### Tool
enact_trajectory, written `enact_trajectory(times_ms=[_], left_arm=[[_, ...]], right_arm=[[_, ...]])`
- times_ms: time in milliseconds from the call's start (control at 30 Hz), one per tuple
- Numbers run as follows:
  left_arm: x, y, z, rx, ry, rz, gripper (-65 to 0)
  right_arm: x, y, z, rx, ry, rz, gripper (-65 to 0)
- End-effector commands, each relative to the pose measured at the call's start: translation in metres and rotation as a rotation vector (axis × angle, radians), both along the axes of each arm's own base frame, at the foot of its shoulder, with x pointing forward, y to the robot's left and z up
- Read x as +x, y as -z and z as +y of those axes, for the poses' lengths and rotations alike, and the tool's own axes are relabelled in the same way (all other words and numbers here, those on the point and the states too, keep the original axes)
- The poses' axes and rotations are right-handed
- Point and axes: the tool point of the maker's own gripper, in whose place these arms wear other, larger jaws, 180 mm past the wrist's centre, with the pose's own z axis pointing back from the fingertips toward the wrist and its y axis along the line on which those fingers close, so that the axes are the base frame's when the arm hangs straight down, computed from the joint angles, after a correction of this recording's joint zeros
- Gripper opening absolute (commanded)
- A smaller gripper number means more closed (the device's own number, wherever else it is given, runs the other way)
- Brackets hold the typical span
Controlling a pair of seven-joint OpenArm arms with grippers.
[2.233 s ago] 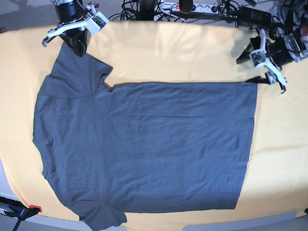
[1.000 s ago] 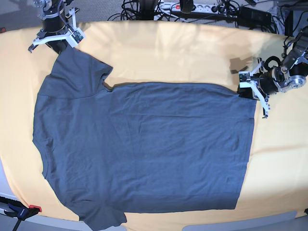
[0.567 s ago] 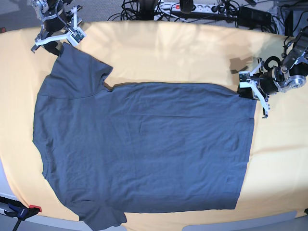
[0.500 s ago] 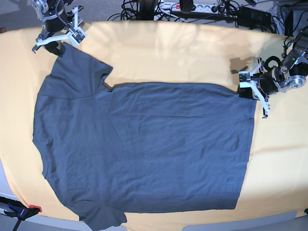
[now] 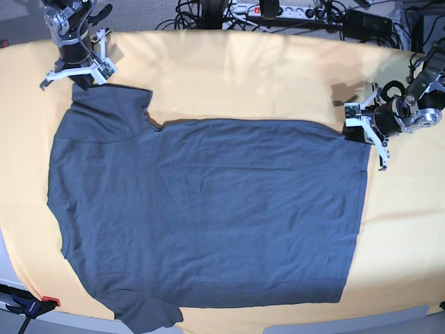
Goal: Fold the T-shirt properly
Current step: 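Lift the shoulder corners and pull the shirt toward the robot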
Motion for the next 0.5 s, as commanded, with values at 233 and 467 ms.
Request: enact_trajectory(times_ms=[233,467], left_arm=[[-0.026,-0.015,-0.018,-0.067,0.068,0.144,-65.0],[-0.046,-0.043,-0.017,-0.063,0.13,0.214,-65.0]], right_arm=[[0.003,-0.047,-0.001,-0.088,-0.026,-0.09,-65.0],[-0.036,-0.06,0.006,-0.104,-0.04,-0.005,-65.0]])
